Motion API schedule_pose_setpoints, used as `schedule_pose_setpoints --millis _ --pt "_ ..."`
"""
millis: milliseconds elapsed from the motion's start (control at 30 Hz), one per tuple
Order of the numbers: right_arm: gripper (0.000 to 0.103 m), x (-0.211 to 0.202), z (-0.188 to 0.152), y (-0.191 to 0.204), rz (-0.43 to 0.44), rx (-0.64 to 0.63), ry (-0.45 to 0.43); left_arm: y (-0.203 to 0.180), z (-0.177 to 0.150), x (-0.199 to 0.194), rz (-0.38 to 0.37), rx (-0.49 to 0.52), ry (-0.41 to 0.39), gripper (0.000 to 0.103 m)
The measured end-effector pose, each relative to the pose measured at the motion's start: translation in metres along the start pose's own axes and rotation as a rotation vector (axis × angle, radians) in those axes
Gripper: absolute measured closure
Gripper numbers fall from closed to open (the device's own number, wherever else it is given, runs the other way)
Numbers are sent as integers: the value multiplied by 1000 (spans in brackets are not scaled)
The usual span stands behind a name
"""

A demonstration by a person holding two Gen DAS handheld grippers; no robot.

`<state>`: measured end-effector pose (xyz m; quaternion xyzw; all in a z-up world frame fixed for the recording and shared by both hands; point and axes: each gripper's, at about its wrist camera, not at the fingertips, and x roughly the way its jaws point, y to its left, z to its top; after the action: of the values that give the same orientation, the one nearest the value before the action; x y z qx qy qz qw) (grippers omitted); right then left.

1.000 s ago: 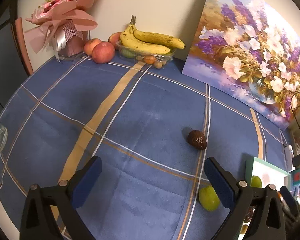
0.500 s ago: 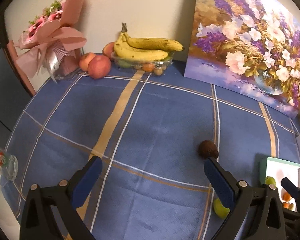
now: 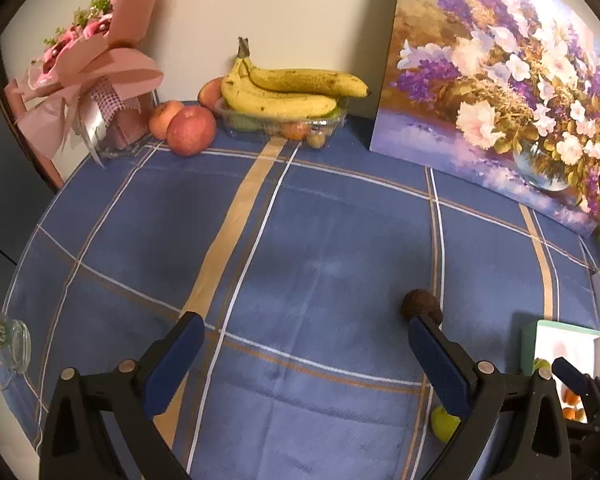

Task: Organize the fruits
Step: 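Move both open tools toward the green pear and brown date on the tablecloth, then grasp the green pear with the right tool while the left tool grasps the brown date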

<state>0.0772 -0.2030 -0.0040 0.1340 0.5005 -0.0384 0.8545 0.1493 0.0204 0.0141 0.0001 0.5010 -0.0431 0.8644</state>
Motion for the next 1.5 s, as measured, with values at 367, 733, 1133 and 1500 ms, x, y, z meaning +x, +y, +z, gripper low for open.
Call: schedule_pose_setpoints --millis 367,733,1133,1500 --pt "8 -2 -12 4 4 -26 40 6 -23 -8 -39 1 39 0" --pt "8 -3 -21 17 38 -51 55 7 -30 1 -72 -6 98 0" --pt "16 28 -37 39 32 -131 155 15 -36 35 -49 -38 202 0" --pt "37 47 -45 48 3 -175 194 11 -39 47 -47 -38 242 0"
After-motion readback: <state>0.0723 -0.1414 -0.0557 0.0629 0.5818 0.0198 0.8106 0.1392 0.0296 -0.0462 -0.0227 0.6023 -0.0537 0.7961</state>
